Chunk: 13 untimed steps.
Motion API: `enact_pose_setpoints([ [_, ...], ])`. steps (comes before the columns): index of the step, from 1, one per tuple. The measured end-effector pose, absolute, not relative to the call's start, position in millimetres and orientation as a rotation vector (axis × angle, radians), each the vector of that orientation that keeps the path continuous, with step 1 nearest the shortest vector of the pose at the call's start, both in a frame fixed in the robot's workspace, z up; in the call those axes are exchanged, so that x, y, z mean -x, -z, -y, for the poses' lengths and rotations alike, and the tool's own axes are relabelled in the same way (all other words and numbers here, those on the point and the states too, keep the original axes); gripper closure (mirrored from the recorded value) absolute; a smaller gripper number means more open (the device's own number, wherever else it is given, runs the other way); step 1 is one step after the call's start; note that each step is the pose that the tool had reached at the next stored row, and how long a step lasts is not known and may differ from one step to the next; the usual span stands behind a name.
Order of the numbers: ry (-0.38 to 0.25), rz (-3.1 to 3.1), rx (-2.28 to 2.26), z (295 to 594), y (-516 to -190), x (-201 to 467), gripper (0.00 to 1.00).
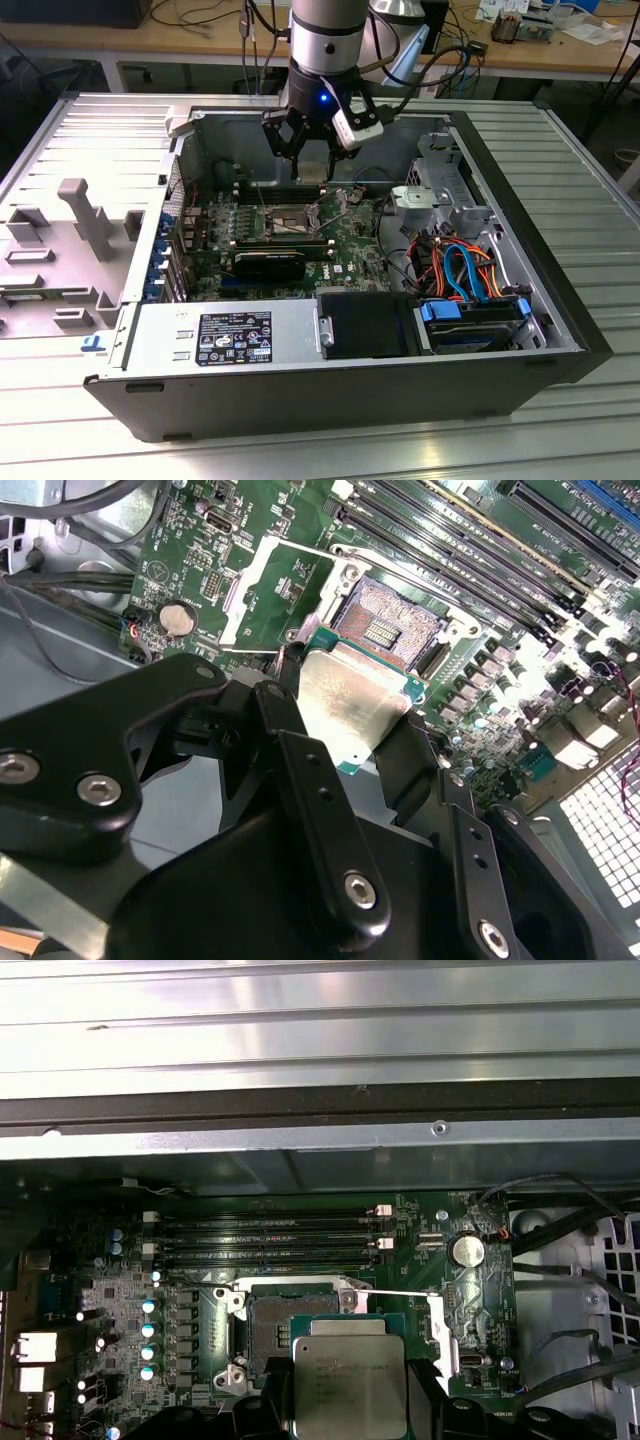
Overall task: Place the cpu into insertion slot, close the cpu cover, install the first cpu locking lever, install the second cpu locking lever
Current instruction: 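Place the cpu into insertion slot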
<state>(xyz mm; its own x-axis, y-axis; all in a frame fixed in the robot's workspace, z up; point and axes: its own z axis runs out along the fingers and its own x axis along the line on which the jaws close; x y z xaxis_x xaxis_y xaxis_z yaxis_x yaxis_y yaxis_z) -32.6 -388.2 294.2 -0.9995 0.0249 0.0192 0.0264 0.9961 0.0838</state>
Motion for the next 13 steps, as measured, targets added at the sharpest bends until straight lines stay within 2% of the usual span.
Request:
enact_pose_setpoints([
  [13,0.119,3.121,0.041,388.1,-292.6,32.7,0.46],
])
